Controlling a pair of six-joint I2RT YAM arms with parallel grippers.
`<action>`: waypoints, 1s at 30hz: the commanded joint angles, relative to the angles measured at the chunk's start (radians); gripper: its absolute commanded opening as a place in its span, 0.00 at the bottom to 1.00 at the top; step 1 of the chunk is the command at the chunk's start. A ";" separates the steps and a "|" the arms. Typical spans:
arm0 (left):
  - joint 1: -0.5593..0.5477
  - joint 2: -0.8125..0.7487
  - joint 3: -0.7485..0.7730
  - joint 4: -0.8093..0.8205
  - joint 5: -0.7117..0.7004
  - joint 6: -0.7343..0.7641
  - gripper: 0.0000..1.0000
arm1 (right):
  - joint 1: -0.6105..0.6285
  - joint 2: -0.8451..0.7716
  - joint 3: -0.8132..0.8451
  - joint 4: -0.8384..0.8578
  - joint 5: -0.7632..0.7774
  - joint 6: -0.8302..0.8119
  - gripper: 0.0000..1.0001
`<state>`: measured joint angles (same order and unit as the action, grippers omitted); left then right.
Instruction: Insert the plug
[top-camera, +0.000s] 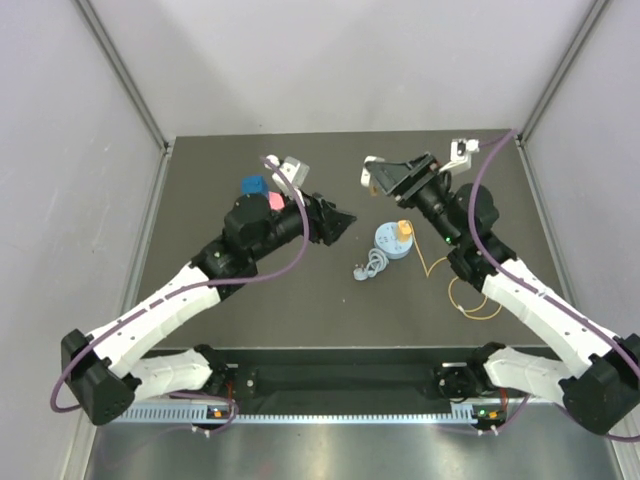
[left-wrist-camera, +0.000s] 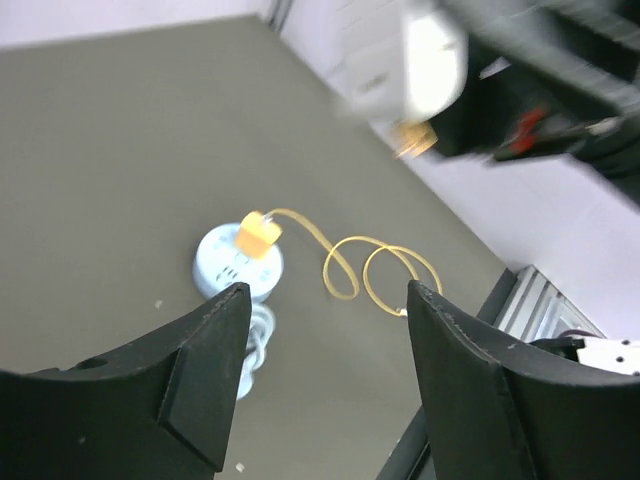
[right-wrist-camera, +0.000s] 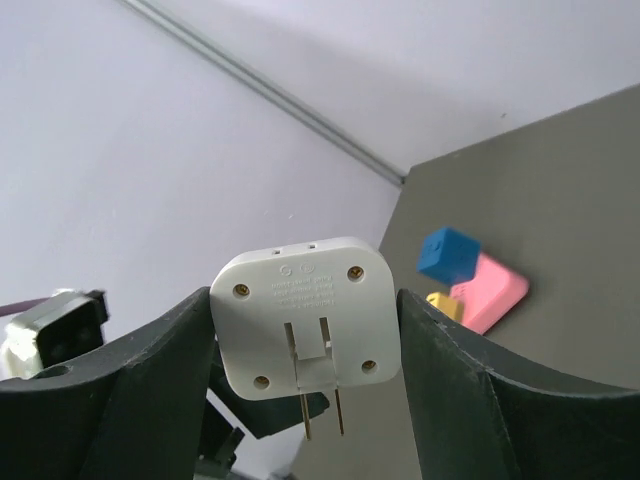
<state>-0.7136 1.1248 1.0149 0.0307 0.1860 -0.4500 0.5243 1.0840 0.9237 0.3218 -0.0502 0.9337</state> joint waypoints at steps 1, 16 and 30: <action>-0.101 -0.046 -0.030 0.170 -0.172 0.103 0.69 | 0.080 -0.021 -0.043 0.106 0.122 0.132 0.00; -0.316 -0.008 -0.006 0.222 -0.531 0.251 0.67 | 0.201 -0.062 -0.092 0.160 0.181 0.195 0.00; -0.331 -0.007 -0.010 0.255 -0.513 0.246 0.63 | 0.298 -0.064 -0.080 0.148 0.273 0.157 0.00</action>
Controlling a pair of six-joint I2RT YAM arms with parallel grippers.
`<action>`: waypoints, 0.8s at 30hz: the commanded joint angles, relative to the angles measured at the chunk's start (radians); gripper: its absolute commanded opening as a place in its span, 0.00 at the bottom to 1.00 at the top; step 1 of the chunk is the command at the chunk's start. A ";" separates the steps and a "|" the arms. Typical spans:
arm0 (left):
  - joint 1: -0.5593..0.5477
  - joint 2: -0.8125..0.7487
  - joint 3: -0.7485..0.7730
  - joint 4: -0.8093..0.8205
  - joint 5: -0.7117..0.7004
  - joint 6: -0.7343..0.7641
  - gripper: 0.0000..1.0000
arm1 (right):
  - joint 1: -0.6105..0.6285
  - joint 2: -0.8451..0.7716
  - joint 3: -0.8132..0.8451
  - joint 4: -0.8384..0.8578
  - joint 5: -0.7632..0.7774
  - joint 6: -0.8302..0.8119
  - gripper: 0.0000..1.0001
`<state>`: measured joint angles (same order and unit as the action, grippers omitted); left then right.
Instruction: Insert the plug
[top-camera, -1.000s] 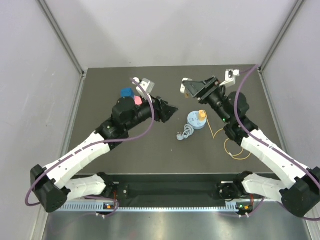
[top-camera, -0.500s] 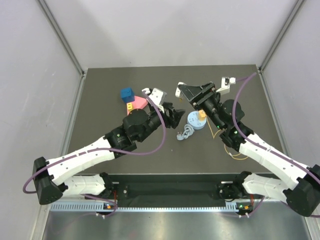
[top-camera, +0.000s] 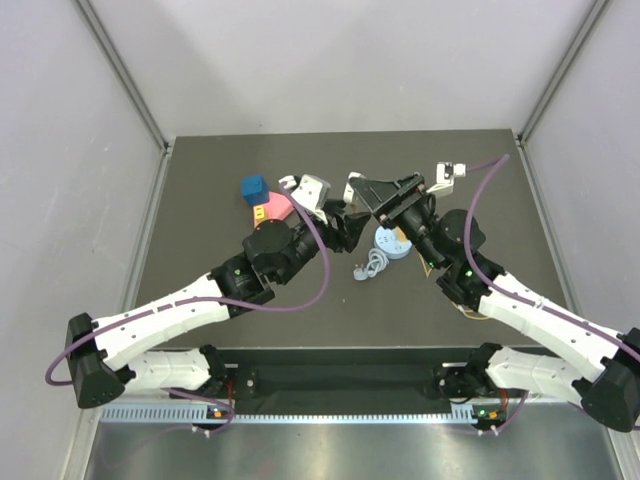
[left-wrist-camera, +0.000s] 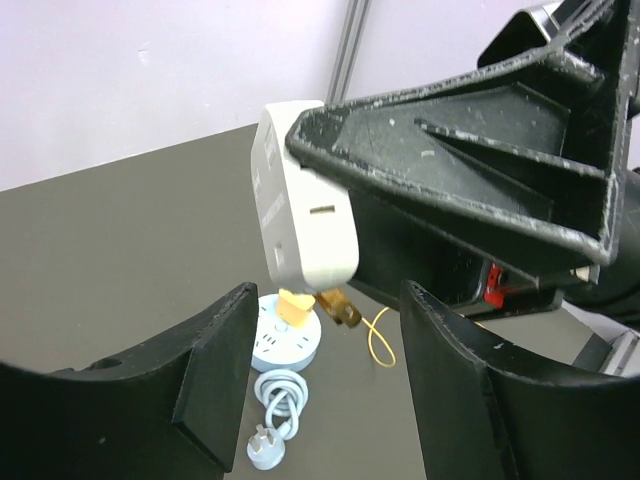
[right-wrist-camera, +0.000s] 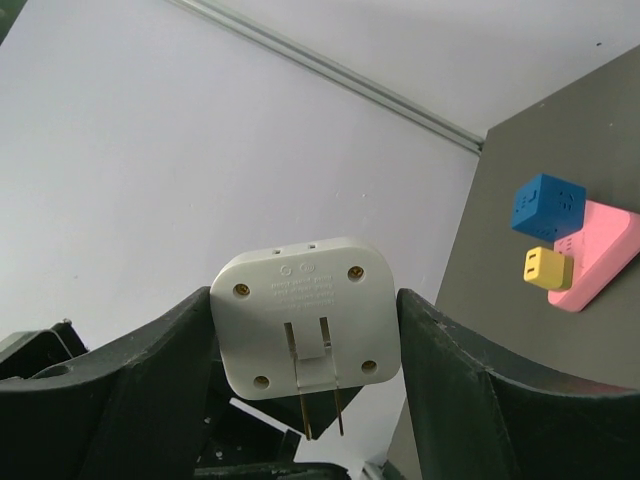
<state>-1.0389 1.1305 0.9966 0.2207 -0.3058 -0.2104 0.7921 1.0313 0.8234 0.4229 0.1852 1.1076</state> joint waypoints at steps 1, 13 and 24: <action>-0.006 -0.012 0.007 0.065 -0.027 0.006 0.63 | 0.041 -0.008 0.020 0.051 0.042 -0.018 0.00; -0.006 -0.005 -0.006 0.082 -0.066 0.019 0.24 | 0.101 0.004 0.002 0.083 0.077 -0.005 0.00; -0.004 -0.053 -0.029 0.092 0.077 0.017 0.00 | 0.098 -0.048 -0.030 0.077 0.069 -0.136 0.35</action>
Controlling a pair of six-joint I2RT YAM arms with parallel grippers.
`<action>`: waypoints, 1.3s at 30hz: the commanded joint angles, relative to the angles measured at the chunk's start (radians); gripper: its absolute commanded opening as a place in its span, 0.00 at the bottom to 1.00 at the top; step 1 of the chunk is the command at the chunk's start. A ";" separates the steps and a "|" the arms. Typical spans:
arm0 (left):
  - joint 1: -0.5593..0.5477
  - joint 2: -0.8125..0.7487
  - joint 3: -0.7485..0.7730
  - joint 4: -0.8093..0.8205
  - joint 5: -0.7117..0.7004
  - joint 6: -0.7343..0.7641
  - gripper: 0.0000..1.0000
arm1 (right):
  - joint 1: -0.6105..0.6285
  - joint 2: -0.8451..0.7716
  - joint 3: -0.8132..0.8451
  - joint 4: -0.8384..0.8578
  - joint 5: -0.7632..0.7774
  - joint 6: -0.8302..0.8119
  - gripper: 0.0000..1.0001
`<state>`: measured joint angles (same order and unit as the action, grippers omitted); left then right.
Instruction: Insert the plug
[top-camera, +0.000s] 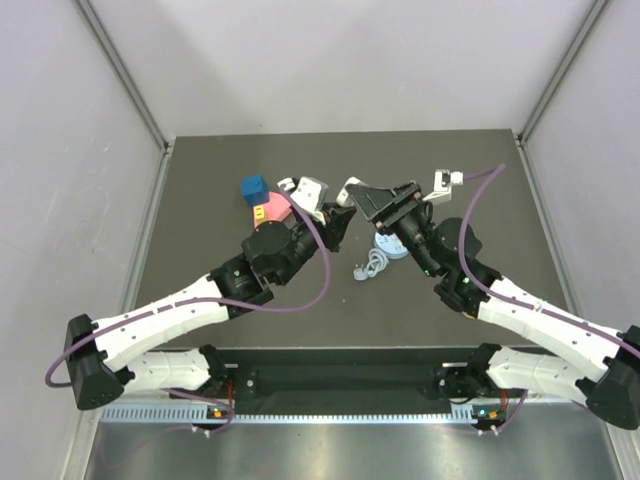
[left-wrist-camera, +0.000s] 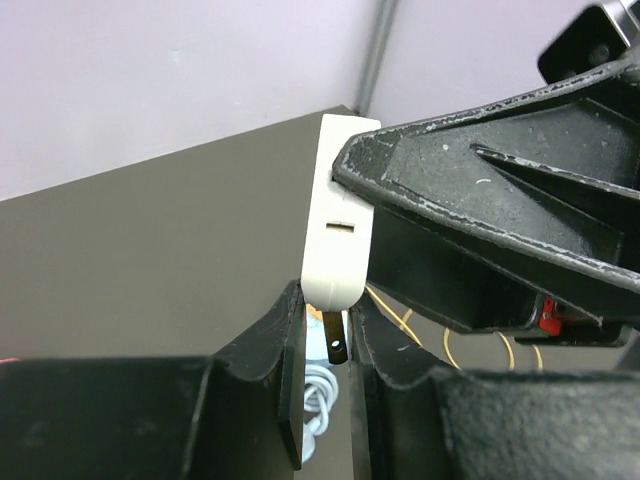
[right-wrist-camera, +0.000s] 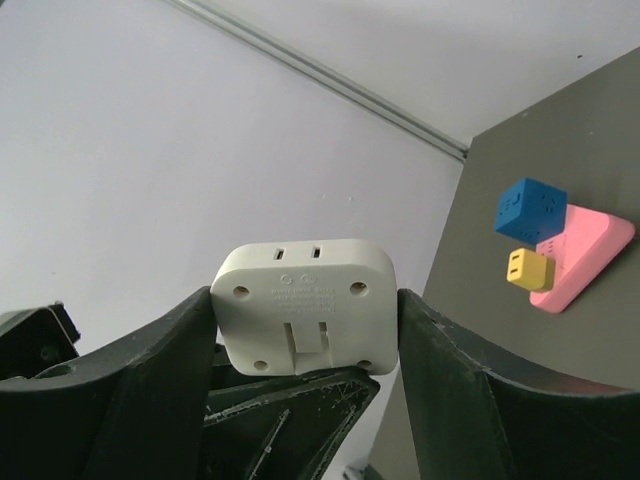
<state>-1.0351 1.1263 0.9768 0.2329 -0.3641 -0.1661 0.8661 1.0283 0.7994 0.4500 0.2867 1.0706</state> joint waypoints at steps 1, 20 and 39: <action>-0.008 -0.060 -0.007 0.060 0.161 -0.035 0.00 | 0.013 -0.083 -0.009 0.017 -0.041 -0.130 0.41; 0.070 -0.117 0.218 -0.452 0.934 -0.179 0.00 | -0.151 -0.266 0.305 -0.740 -0.849 -0.784 0.89; 0.363 -0.089 0.161 -0.317 1.326 -0.317 0.34 | -0.281 -0.254 0.250 -0.694 -1.032 -0.733 0.00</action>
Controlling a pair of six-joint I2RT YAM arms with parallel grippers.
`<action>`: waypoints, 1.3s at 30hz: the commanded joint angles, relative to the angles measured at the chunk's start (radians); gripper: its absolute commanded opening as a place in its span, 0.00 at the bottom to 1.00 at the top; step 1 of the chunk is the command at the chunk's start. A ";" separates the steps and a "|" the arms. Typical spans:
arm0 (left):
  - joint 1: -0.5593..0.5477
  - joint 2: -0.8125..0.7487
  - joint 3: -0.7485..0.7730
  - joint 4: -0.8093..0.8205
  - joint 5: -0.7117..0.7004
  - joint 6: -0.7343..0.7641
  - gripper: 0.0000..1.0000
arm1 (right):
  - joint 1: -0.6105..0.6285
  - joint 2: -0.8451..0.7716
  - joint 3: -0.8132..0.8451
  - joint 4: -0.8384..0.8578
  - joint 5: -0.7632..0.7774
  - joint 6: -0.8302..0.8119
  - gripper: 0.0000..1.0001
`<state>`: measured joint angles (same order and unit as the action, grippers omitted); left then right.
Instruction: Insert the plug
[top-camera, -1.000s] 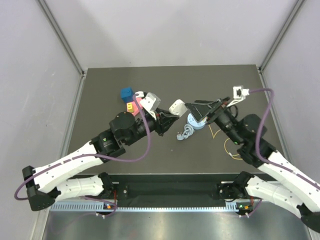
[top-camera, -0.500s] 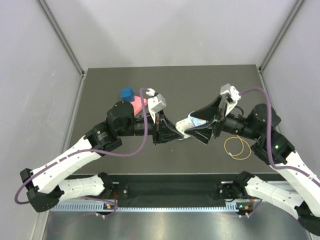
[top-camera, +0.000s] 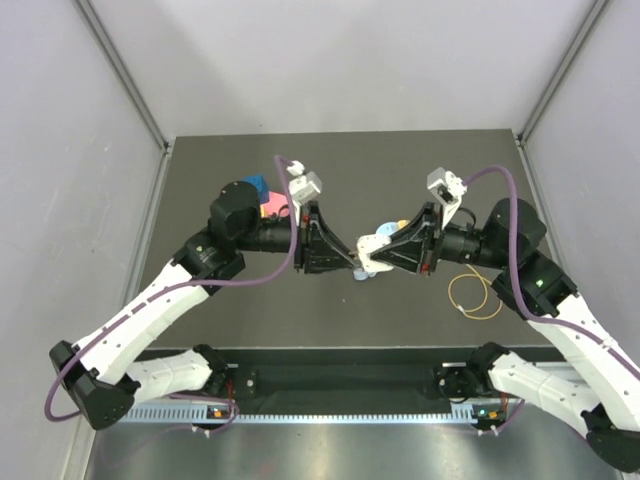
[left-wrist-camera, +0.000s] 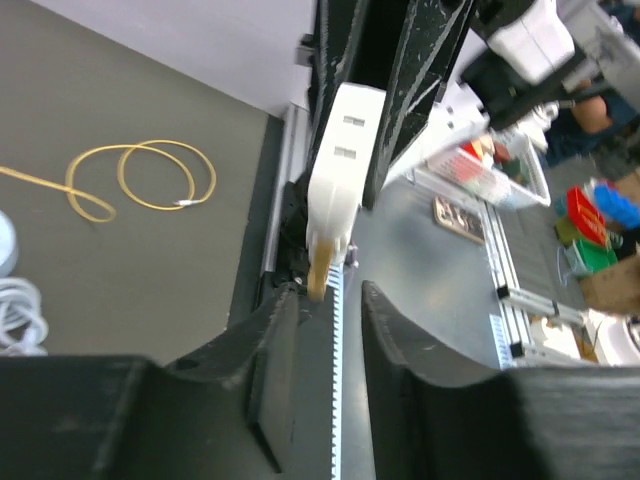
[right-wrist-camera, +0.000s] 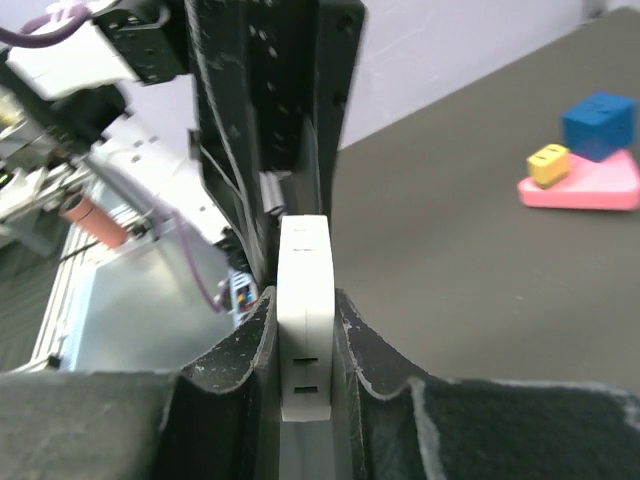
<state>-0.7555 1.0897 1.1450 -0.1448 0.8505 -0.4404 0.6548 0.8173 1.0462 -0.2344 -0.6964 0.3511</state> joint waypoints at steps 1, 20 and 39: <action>0.090 -0.054 -0.008 0.059 0.116 -0.037 0.38 | -0.076 -0.040 0.002 0.001 -0.060 -0.009 0.00; 0.090 -0.016 -0.065 0.226 0.128 -0.121 0.57 | -0.089 -0.030 -0.069 0.173 -0.120 0.132 0.00; 0.088 0.004 -0.064 0.255 0.113 -0.119 0.00 | -0.089 -0.015 -0.095 0.178 -0.075 0.170 0.19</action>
<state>-0.6659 1.1084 1.0840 0.0525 0.9638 -0.5728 0.5728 0.8017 0.9535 -0.0944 -0.7826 0.5159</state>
